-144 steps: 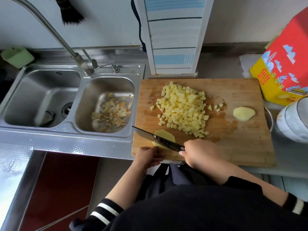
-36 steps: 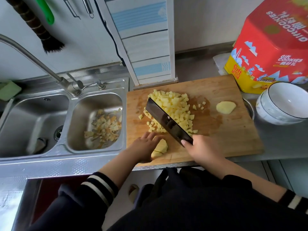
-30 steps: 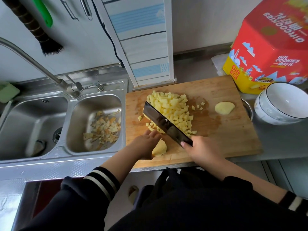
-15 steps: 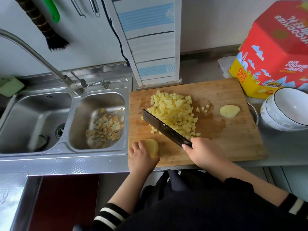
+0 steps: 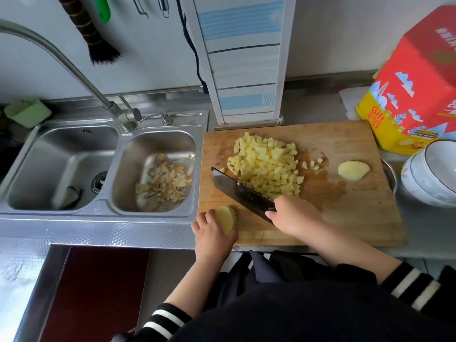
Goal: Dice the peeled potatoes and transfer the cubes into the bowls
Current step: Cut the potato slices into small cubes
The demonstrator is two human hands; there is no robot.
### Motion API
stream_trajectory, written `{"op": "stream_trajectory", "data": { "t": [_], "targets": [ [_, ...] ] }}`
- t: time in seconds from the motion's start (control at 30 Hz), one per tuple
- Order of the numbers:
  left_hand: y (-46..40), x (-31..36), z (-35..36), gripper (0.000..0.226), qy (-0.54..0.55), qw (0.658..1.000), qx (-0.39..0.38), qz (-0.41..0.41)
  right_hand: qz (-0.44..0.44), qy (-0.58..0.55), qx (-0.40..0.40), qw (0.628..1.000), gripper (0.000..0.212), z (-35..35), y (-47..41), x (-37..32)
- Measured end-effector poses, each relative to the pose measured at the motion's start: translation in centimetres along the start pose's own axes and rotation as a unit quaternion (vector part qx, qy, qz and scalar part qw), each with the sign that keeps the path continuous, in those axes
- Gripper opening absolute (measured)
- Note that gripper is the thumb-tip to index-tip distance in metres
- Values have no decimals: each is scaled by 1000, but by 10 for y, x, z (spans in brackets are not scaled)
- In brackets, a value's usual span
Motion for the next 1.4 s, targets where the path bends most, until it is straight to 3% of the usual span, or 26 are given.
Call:
{"op": "stream_trajectory", "data": {
  "t": [0.2,0.37,0.6,0.7,0.83,1.0,1.4],
  "targets": [
    [-8,11,5,81,-34,999,-1,33,46,-36,29,998,28,-9,-11,21],
    [-14,23,13,82,-29,997,-3,66,6,33,71,997,29,-6,1,17],
    [-11,10,20,88,-27,989,55,132,-47,60,90,993,28,-1,14,11],
    [-9,5,20,73,-79,966,120,216,-56,71,94,992,30,-3,23,12],
    [-8,-1,20,34,-105,916,183,341,-94,97,90,987,27,4,36,9],
    [-13,-2,21,30,-109,919,158,344,-97,122,84,984,14,12,36,5],
    [-18,-10,29,31,-85,925,153,337,-49,138,37,989,15,13,33,-1]
  ]
}}
Point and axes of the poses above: each hand's wrist, its own y-axis away from the middle knuckle, its own z-axis out of the palm, x = y × z, the point moved 3 cm from there along -y, towards the middle knuckle, and after that the axes turned 11 degrees about z, right-handed, at the moved point
